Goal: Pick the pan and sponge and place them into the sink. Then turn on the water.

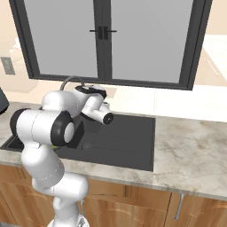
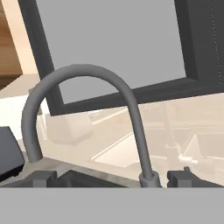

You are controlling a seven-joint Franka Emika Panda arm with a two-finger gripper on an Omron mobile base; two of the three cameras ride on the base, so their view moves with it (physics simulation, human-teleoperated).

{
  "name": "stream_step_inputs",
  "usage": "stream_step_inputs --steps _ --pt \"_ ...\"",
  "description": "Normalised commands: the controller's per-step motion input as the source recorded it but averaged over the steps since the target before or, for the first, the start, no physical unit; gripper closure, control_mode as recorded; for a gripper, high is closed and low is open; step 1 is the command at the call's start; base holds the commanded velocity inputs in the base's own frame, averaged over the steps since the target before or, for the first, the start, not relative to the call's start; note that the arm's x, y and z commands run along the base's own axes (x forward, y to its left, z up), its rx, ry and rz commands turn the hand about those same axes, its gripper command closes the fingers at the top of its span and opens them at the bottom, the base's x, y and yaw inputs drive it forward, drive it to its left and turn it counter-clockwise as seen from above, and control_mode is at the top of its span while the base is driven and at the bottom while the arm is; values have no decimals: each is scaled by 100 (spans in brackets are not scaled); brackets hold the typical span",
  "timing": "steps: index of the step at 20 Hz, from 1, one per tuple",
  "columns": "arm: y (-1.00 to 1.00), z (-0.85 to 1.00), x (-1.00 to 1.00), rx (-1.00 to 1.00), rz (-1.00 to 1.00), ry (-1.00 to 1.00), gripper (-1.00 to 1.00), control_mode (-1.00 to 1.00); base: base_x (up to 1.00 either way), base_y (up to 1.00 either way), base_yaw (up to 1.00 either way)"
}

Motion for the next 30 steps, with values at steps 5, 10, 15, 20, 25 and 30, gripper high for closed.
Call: stream_step_inputs --steps 5,10,15,20,25,30 --pt "0 -21 23 0 3 3 -100 -100 0 0 0" --pt "-3 -22 20 0 3 3 -100 -100 0 0 0" --pt "0 -8 19 0 3 0 -100 -100 0 0 0" --pt "0 -4 16 0 3 0 -100 -100 0 0 0" --pt "0 -13 17 0 3 0 -100 -100 0 0 0" --pt "0 -14 14 0 2 1 -100 -100 0 0 0"
